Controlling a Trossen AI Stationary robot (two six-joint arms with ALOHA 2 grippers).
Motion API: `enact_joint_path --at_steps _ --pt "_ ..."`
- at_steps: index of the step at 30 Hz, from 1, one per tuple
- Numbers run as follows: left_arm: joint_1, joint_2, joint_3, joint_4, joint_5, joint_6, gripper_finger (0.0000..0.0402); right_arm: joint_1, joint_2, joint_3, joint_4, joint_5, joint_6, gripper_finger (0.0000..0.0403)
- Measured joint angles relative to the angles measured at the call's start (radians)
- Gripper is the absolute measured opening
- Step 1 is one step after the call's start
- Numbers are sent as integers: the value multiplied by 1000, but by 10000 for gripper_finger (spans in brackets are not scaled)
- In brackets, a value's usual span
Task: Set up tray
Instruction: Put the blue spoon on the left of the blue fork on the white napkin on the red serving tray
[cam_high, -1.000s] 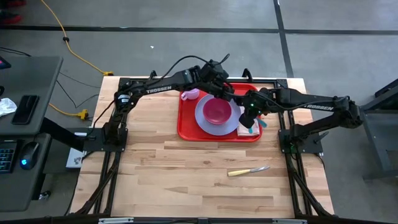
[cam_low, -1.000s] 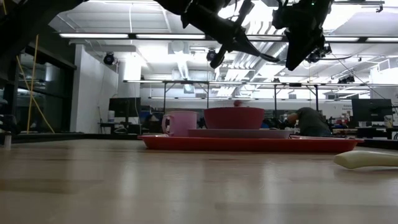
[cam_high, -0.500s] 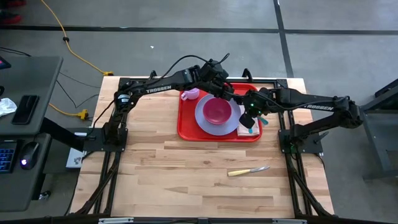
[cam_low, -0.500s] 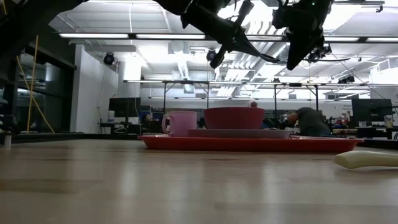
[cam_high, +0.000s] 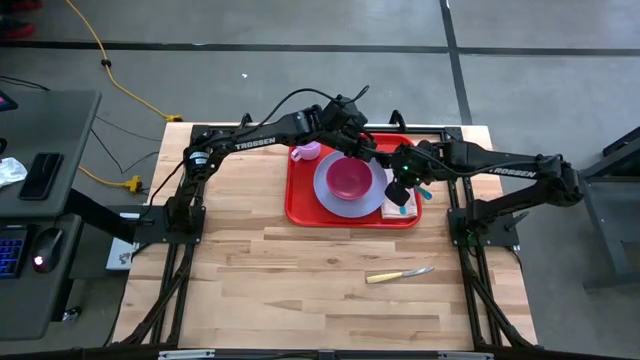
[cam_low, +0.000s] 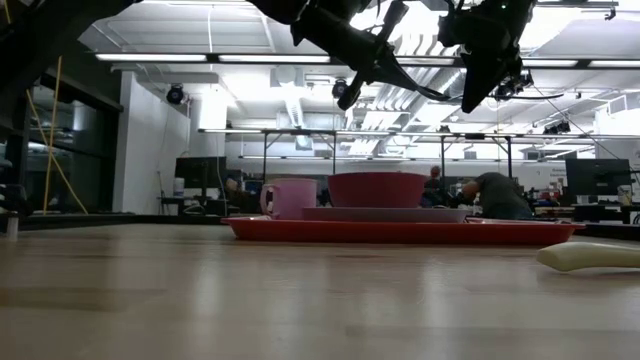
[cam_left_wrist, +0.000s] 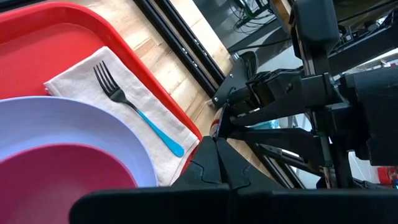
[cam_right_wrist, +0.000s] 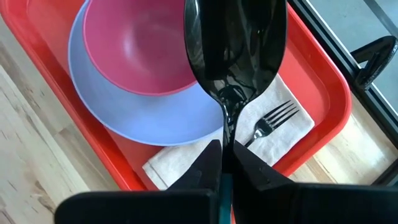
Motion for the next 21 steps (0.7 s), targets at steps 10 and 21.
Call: enact_joint_path --at_steps 10,21 --pt "0 0 0 17 -5 0 19 0 0 1 0 -3 13 0" --pt "0 0 0 30 -3 0 33 -18 -1 1 -3 -27 37 0"
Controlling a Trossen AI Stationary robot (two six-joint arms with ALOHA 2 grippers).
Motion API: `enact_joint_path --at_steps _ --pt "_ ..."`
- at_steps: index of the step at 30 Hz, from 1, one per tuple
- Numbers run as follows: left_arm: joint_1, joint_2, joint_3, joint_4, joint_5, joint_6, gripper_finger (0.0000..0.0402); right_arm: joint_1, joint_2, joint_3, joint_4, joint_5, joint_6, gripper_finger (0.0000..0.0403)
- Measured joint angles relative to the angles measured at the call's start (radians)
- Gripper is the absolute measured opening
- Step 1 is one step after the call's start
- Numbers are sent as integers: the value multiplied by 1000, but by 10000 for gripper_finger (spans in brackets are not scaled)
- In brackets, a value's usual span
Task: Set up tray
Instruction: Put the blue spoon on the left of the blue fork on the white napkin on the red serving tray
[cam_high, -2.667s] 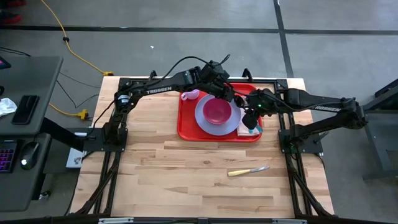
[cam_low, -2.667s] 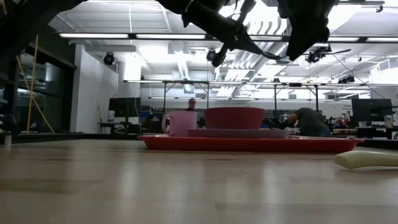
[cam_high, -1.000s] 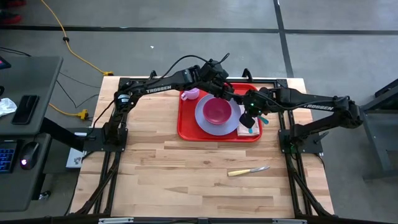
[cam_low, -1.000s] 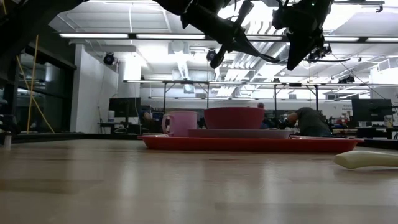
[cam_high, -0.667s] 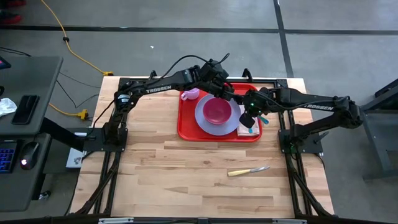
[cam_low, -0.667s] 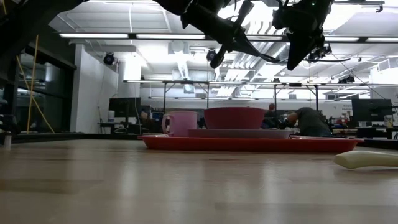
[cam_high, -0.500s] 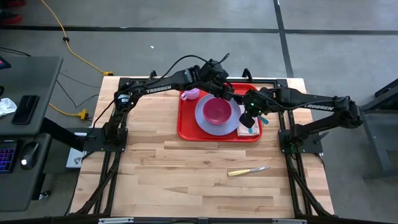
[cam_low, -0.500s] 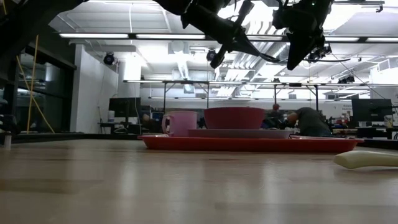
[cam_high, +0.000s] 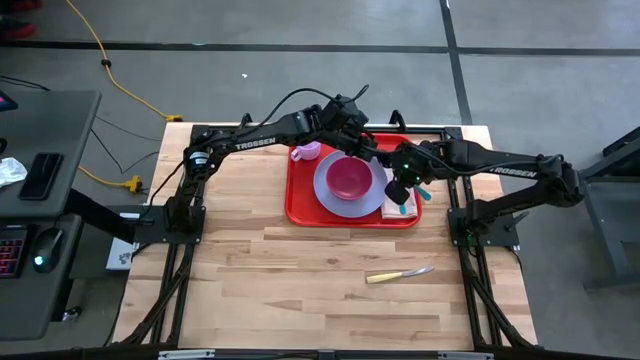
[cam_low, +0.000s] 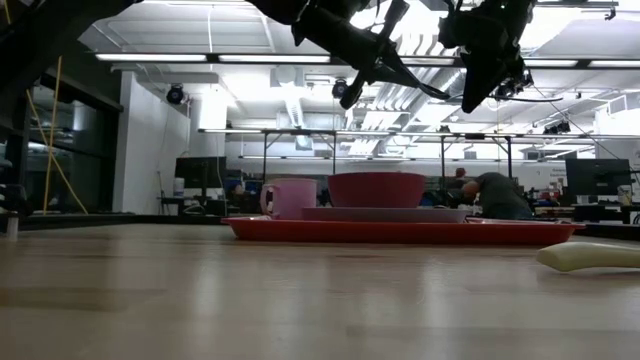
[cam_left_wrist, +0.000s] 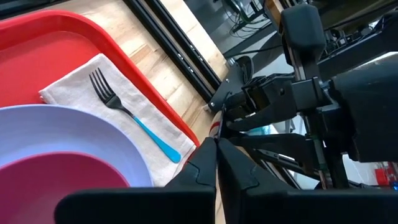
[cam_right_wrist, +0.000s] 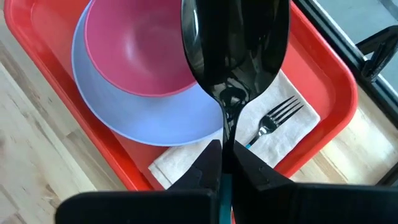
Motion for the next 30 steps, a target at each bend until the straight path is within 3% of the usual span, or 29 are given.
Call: enact_joint_path --at_steps 30 --pt "47 0 0 -10 -22 31 42 -124 -70 0 -29 -82 25 0"
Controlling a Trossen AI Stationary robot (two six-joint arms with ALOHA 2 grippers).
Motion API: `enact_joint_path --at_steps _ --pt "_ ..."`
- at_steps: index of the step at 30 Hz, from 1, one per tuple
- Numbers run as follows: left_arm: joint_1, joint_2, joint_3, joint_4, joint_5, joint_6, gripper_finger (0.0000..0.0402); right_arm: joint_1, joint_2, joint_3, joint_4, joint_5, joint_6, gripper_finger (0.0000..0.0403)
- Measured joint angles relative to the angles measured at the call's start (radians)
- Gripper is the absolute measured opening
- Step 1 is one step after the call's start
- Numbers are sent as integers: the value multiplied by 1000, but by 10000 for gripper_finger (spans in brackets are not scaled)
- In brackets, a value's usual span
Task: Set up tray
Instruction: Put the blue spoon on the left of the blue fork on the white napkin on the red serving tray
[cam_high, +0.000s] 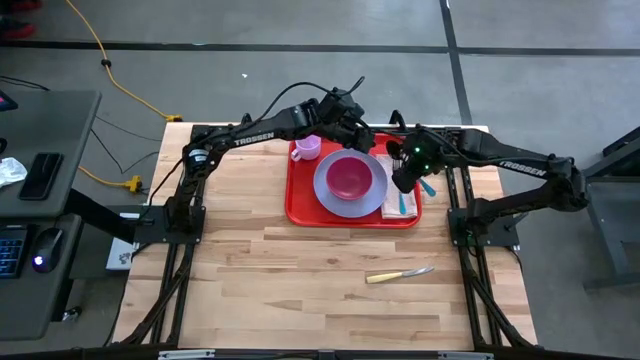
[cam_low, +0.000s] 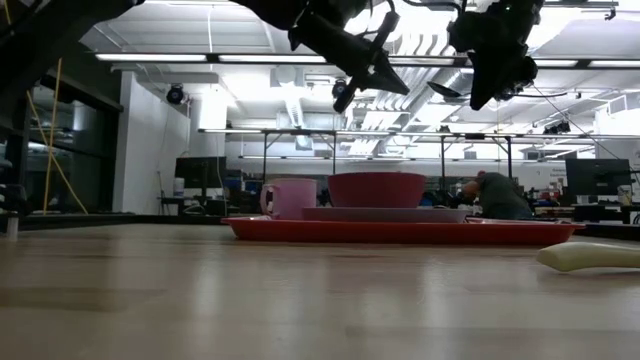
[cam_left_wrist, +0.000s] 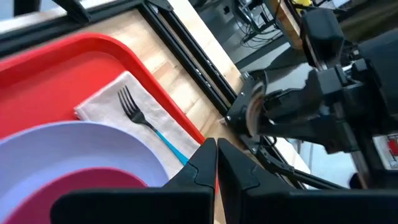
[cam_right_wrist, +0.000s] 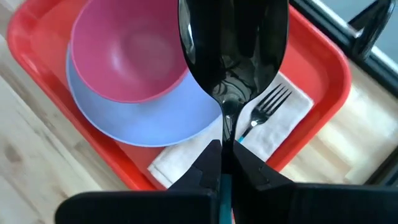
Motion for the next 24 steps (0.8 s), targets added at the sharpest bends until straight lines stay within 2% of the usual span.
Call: enact_joint_path --at_steps 7,12,17,24 --pt "38 0 0 -73 -4 37 42 -36 0 0 17 -41 98 0" --pt "73 0 0 -176 -7 104 42 -68 1 0 53 -60 180 0" --pt "112 0 0 -211 -7 189 42 -93 1 0 104 -71 243 0" --pt "184 -11 0 -254 99 340 42 -98 2 0 117 -20 350 0"
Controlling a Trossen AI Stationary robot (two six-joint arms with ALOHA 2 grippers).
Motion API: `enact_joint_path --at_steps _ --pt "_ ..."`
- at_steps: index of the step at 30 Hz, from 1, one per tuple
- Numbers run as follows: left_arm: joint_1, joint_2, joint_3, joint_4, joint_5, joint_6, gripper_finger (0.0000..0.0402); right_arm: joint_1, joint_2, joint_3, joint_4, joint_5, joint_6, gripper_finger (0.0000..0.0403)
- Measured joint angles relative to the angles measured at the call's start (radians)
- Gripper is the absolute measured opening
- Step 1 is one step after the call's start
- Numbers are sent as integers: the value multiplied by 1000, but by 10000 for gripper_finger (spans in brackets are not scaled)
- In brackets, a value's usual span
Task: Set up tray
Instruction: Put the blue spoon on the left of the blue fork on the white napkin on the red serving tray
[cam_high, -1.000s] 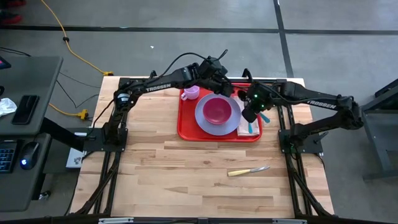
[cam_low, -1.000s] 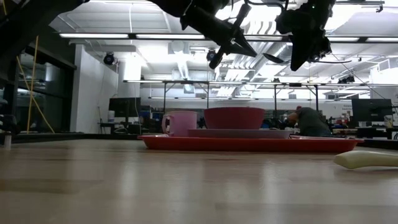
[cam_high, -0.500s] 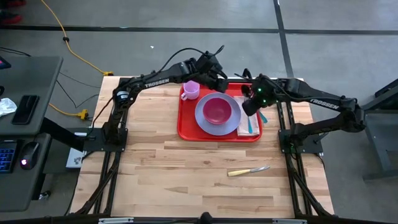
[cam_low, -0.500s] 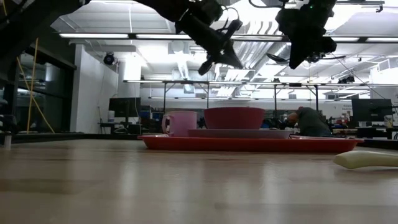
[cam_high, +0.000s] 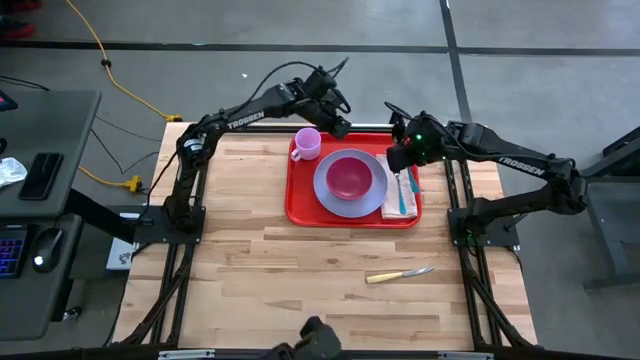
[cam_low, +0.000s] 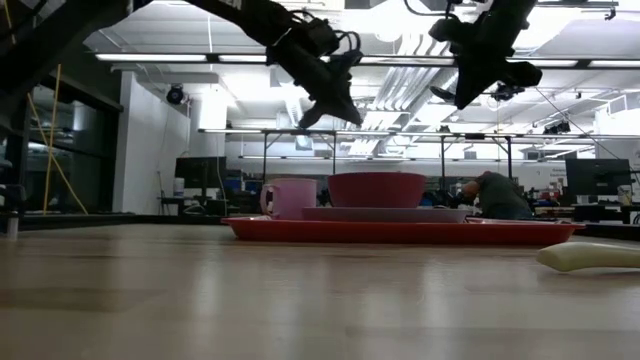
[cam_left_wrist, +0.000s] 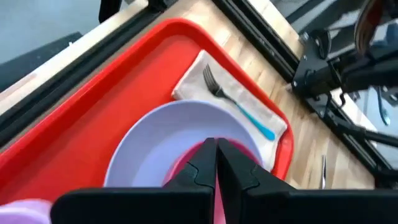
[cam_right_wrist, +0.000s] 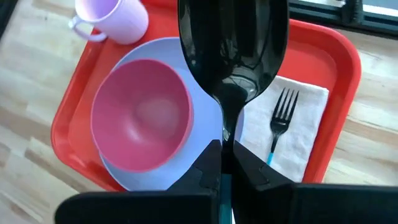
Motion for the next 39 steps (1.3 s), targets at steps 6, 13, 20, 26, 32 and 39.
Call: enact_joint_path --at_steps 6,13,20,26,32,39 --pt "62 -26 0 -60 51 90 42 0 49 0 16 7 51 0" --pt "83 -89 0 -72 57 154 42 0 137 -1 29 1 58 0" --pt "83 -183 0 -118 17 189 42 0 185 -1 22 5 57 0" --pt "83 -271 -31 -130 9 203 42 -9 191 -1 -40 40 66 0" --pt "82 -394 -208 -42 1 164 42 -28 189 -1 -62 52 68 0" --pt "82 -573 -513 143 -14 82 42 -52 179 -74 22 20 68 0"
